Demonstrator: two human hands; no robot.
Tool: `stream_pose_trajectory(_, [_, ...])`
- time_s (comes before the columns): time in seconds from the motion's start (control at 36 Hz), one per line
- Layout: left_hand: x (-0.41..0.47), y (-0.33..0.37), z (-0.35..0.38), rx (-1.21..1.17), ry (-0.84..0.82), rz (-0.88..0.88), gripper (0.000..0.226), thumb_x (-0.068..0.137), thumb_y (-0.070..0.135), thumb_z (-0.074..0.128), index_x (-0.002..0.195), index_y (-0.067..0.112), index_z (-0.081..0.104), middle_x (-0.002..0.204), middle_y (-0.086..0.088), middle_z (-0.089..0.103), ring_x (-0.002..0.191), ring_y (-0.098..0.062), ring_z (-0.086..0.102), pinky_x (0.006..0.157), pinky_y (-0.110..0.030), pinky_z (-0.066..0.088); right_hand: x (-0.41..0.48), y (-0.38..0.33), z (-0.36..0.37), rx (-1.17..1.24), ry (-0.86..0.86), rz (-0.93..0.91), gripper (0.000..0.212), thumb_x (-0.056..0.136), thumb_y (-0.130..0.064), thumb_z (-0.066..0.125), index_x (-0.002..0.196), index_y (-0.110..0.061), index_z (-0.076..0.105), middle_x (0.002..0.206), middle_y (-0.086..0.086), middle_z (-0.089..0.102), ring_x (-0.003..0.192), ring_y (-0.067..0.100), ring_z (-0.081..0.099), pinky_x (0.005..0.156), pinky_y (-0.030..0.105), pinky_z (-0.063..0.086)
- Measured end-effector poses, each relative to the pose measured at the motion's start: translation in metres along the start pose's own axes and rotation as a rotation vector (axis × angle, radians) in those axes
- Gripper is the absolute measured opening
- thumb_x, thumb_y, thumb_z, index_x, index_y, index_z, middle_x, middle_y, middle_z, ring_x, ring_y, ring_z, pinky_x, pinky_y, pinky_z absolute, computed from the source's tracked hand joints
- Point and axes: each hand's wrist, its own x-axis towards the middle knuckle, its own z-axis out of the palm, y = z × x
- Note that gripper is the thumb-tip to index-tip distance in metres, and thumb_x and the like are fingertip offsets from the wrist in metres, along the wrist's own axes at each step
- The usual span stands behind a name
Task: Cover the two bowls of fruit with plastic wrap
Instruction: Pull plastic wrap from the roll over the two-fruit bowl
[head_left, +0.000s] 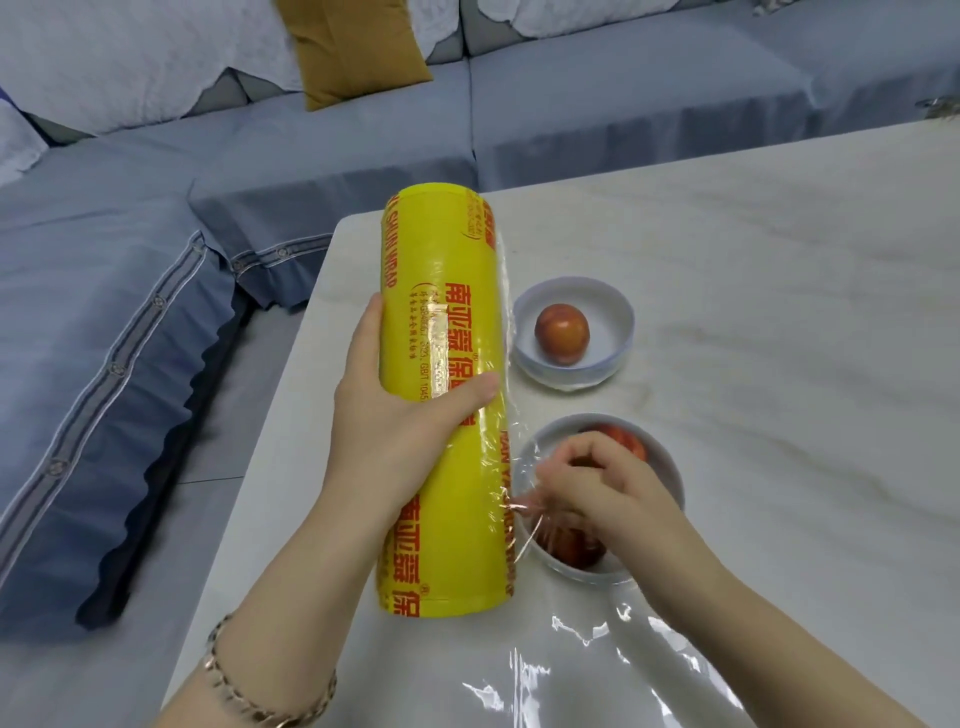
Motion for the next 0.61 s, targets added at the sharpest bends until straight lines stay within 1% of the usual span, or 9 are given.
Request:
stream_pose_trajectory(0.06, [-0.001, 0.004, 0.002, 0.021, -0.015, 0.027, 0.099, 0.064, 0.036, 0.082, 0.141, 0.048, 0.020, 0.120, 0.019, 0.045, 0.100, -0.007, 0.055, 0.064, -0.019, 0.046, 0.004, -0.005, 0.001, 0.048, -0.002, 0.064, 0.029, 0.077, -0.026, 0.066, 0.096, -0.006, 0.058, 0.063, 0.004, 0.069, 0.074, 0.019, 0.064, 0.086, 0.040, 0.051])
stream_pose_trajectory(0.11, [-0.001, 0.007, 0.005, 0.035, -0.028, 0.040, 0.098, 0.065, 0.037, 0.081, 0.140, 0.048, 0.020, 0.119, 0.020, 0.043, 0.099, -0.007, 0.055, 0.066, -0.019, 0.047, 0.006, -0.010, 0.000, 0.068, -0.026, 0.086, 0.027, 0.076, -0.035, 0.063, 0.086, -0.010, 0.063, 0.065, 0.004, 0.065, 0.070, 0.015, 0.062, 0.080, 0.033, 0.051])
stream_pose_trajectory(0.19, [-0.001, 0.009, 0.009, 0.024, -0.042, 0.063, 0.098, 0.063, 0.036, 0.082, 0.140, 0.047, 0.022, 0.121, 0.019, 0.046, 0.101, -0.007, 0.056, 0.068, -0.021, 0.049, 0.009, -0.012, -0.003, 0.131, -0.043, 0.113, 0.021, 0.083, -0.030, 0.060, 0.070, -0.015, 0.066, 0.058, -0.002, 0.059, 0.066, 0.013, 0.059, 0.074, 0.027, 0.053])
stream_pose_trajectory(0.31, [-0.004, 0.010, 0.016, 0.067, -0.054, 0.086, 0.101, 0.063, 0.036, 0.082, 0.141, 0.047, 0.019, 0.114, 0.024, 0.043, 0.094, -0.001, 0.053, 0.064, -0.015, 0.043, 0.013, -0.008, -0.008, 0.196, -0.046, 0.114, 0.021, 0.083, -0.025, 0.062, 0.080, -0.005, 0.068, 0.065, 0.003, 0.061, 0.065, 0.012, 0.056, 0.069, 0.026, 0.051])
stream_pose_trajectory(0.36, [-0.005, 0.009, 0.019, 0.097, -0.050, 0.088, 0.103, 0.062, 0.038, 0.082, 0.142, 0.048, 0.017, 0.114, 0.024, 0.042, 0.094, 0.000, 0.053, 0.067, -0.016, 0.044, 0.010, -0.006, -0.013, 0.231, 0.020, 0.036, 0.018, 0.073, -0.027, 0.067, 0.075, -0.010, 0.065, 0.065, 0.004, 0.058, 0.067, 0.015, 0.052, 0.071, 0.029, 0.045])
stream_pose_trajectory(0.44, [-0.006, 0.005, 0.026, 0.135, -0.037, 0.087, 0.109, 0.058, 0.044, 0.085, 0.141, 0.052, 0.013, 0.131, 0.013, 0.041, 0.107, -0.009, 0.053, 0.080, -0.028, 0.047, 0.004, -0.007, -0.016, 0.308, 0.052, -0.105, 0.016, 0.063, -0.025, 0.075, 0.058, -0.022, 0.060, 0.095, -0.002, 0.069, 0.092, 0.014, 0.062, 0.088, 0.032, 0.047])
stream_pose_trajectory(0.5, [-0.010, 0.007, 0.033, 0.184, -0.051, 0.063, 0.113, 0.056, 0.052, 0.082, 0.143, 0.047, 0.010, 0.133, 0.012, 0.038, 0.108, -0.009, 0.049, 0.081, -0.029, 0.043, 0.000, -0.009, -0.016, 0.364, 0.020, -0.160, 0.019, 0.069, -0.017, 0.067, 0.053, -0.022, 0.057, 0.112, -0.009, 0.069, 0.103, 0.011, 0.065, 0.088, 0.027, 0.053])
stream_pose_trajectory(0.56, [-0.012, 0.011, 0.038, 0.238, -0.092, 0.056, 0.104, 0.054, 0.065, 0.075, 0.141, 0.041, 0.023, 0.131, 0.011, 0.044, 0.105, -0.009, 0.053, 0.083, -0.030, 0.047, -0.002, -0.012, -0.021, 0.421, 0.001, -0.196, 0.022, 0.071, -0.011, 0.063, 0.053, -0.019, 0.053, 0.110, -0.009, 0.070, 0.100, 0.013, 0.067, 0.081, 0.022, 0.055])
stream_pose_trajectory(0.61, [-0.012, 0.016, 0.042, 0.194, -0.153, 0.074, 0.073, 0.066, 0.064, 0.067, 0.129, 0.042, 0.036, 0.124, 0.009, 0.053, 0.100, -0.008, 0.059, 0.082, -0.030, 0.052, -0.003, -0.016, -0.031, 0.465, 0.028, -0.202, 0.023, 0.069, -0.009, 0.066, 0.057, -0.016, 0.048, 0.107, -0.005, 0.072, 0.097, 0.019, 0.068, 0.077, 0.022, 0.057])
